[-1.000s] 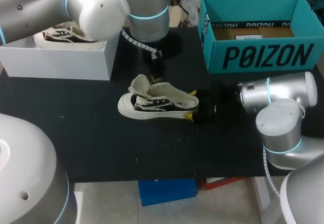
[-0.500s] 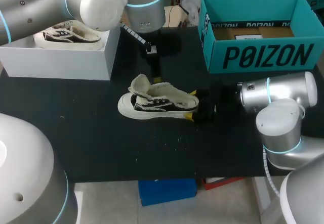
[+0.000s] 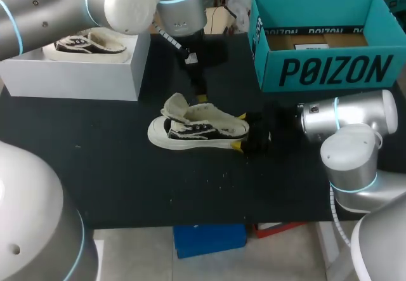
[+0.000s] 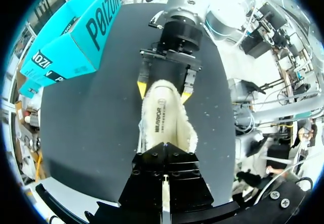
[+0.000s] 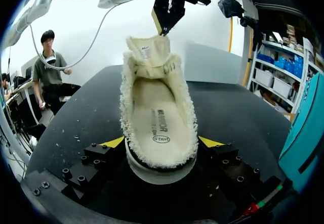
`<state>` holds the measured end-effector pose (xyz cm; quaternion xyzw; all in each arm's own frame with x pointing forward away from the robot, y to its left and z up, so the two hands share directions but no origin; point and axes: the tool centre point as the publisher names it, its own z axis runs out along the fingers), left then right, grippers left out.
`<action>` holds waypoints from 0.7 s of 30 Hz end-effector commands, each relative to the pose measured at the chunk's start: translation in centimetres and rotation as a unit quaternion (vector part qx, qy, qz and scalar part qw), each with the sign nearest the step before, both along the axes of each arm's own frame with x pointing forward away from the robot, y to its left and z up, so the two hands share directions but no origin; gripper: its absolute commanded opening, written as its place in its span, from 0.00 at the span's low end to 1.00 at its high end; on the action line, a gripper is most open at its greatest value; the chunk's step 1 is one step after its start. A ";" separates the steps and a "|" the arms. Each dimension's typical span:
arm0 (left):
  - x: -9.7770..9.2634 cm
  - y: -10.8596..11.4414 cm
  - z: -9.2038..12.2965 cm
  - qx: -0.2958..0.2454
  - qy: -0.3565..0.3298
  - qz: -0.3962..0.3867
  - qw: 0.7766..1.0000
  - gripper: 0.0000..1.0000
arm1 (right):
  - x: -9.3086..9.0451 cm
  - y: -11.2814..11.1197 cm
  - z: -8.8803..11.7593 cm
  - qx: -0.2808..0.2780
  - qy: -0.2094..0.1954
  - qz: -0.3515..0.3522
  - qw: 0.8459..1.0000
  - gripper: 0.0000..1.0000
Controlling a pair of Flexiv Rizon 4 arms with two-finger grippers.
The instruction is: Take the shoe out of the shoebox, open the shoe tongue, remove and reinsert the insole, then place the shoe into the shoebox
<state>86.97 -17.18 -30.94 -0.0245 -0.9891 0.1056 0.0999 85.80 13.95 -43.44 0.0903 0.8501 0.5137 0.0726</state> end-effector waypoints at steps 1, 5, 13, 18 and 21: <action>0.7 -0.3 -0.7 0.000 0.014 -0.009 1.000 0.00 | 0.1 -0.1 -0.1 0.000 0.001 0.000 1.000 0.00; 0.9 -0.9 -0.9 0.008 0.019 -0.022 1.000 0.00 | 0.1 -0.1 -0.1 0.000 0.001 0.000 1.000 0.00; 0.8 -1.4 -1.9 0.007 0.037 -0.042 0.998 0.00 | 0.1 -0.1 -0.1 0.000 0.001 0.000 1.000 0.00; 0.7 -1.6 -2.8 0.005 0.047 -0.049 0.998 0.00 | 0.1 -0.1 -0.1 0.000 0.001 0.000 1.000 0.00; 0.4 -1.7 -3.3 0.005 0.051 -0.051 0.997 0.00 | 0.1 -0.1 -0.1 0.000 0.001 0.000 1.000 0.00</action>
